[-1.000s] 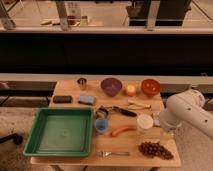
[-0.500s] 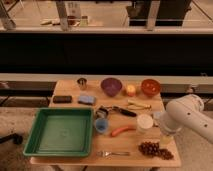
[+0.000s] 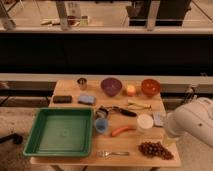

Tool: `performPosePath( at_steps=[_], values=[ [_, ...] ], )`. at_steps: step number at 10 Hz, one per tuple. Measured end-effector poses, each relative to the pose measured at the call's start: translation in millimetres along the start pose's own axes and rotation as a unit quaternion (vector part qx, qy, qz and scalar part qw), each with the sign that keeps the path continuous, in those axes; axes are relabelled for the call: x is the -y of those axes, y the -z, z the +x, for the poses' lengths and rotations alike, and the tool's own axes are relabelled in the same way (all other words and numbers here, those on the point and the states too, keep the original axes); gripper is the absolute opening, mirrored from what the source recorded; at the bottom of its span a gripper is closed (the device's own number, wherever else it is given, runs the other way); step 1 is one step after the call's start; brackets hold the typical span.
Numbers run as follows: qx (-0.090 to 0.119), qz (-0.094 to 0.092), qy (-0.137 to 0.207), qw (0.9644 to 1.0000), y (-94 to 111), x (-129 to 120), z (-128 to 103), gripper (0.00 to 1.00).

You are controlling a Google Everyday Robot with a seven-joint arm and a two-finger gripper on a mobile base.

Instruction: Place grapes in tray

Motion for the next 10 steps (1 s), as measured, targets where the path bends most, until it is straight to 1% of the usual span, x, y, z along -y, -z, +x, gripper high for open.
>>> performPosePath(
  at_steps=[1, 2, 3, 5, 6, 7, 10],
  values=[
    [-0.001, -0.001, 0.003, 1.0000, 6, -1, 1, 0.80],
    [-0.001, -0.004, 0.008, 1.0000, 6, -2, 2, 0.80],
    [-0.002, -0.011, 0.009, 0.9999, 1, -6, 6, 0.80],
    [-0.005, -0.042, 0.017, 0.9990, -20, -19, 19, 0.80],
    [0.000, -0.050, 0.019, 0.9986, -26, -21, 21, 0.80],
    [0.001, -0.057, 0.025, 0.9981, -31, -26, 26, 0.80],
    [0.008, -0.070, 0.042, 0.9967, -42, -32, 26, 0.80]
  ],
)
